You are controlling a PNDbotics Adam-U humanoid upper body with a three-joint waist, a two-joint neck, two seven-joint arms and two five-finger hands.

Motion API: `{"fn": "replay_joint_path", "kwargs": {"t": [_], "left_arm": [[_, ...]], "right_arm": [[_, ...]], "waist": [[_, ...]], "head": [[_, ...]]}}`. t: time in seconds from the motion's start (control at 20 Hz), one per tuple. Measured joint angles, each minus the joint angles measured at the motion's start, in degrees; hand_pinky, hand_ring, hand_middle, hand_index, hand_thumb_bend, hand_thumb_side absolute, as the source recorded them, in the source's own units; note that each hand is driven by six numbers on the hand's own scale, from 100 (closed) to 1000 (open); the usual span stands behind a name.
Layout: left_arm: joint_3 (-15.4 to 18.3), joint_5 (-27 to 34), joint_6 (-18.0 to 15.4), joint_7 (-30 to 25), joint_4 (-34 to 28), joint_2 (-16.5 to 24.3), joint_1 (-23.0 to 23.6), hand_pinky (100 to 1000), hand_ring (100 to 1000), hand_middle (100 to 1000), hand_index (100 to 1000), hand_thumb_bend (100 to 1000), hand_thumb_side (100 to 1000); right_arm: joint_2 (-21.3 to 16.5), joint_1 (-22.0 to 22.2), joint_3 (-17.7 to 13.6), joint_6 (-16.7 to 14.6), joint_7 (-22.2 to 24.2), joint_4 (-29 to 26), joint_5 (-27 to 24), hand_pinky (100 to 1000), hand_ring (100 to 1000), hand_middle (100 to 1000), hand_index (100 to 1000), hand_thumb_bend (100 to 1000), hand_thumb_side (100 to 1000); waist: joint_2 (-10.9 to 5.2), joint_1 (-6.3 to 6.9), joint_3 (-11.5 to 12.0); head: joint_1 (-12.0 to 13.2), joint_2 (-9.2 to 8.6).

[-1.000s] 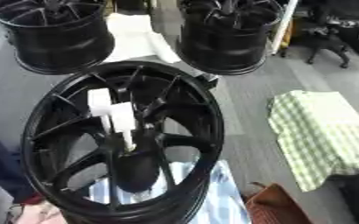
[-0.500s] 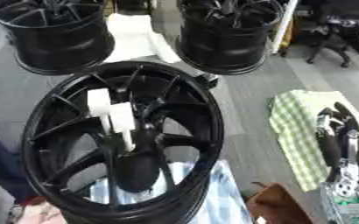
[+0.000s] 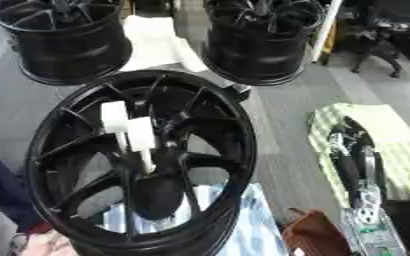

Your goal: Pull the pin out of the wheel hub.

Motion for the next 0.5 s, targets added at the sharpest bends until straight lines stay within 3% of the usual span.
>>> {"fn": "replay_joint_path", "kwargs": {"t": [0.5], "left_arm": [[-0.3, 0.1, 0.2, -0.2, 0.0, -0.1, 0.0, 745, 1000, 747, 928, 100, 920]], "right_arm": [[0.0, 0.0, 1.0, 0.3, 1.5, -0.9, 0.0, 752, 691, 708, 879, 100, 639]], "waist": [[-0.01, -0.01, 0.0]], "head": [[-0.1, 0.0]]}}
